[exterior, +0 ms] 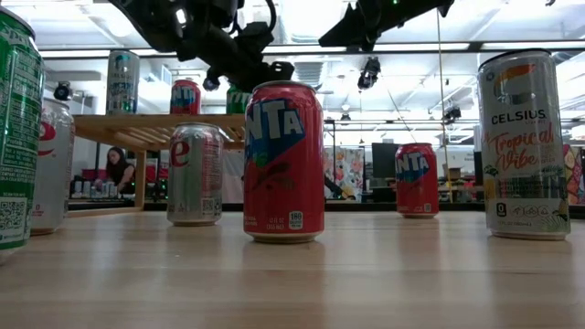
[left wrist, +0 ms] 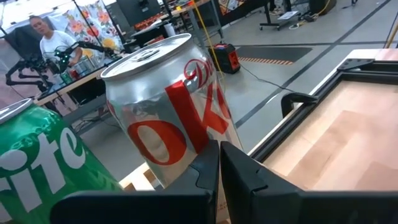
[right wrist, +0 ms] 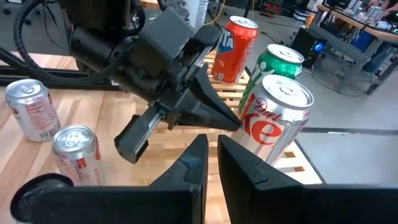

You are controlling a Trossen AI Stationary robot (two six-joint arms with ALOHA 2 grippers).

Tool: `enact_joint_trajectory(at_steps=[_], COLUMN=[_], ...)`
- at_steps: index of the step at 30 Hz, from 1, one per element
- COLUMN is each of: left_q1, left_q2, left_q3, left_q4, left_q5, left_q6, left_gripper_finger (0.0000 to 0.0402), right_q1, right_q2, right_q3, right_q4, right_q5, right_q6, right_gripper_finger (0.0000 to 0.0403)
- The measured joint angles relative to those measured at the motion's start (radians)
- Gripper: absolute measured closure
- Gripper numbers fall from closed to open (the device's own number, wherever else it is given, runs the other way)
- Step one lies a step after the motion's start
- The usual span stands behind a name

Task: Place canned beverage on shelf
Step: Put the bottom red/silver soda can on the shelf

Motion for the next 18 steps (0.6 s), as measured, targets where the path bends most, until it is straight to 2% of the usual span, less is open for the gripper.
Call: enact_joint_trajectory(at_steps=[18], left_q1=[0.051], left_q2=[0.0], left_q3=[0.0], left_q4=[-0.001], left_q5=[0.028], left_q6=[0.001], left_gripper_finger=[0.0401], right_q1=[0.0], right_q2=[0.001], right_q3=[-0.026], right_q4=[-0.017], right_q5=[0.001], right_q6=[0.027], right_gripper_finger=[0.0376])
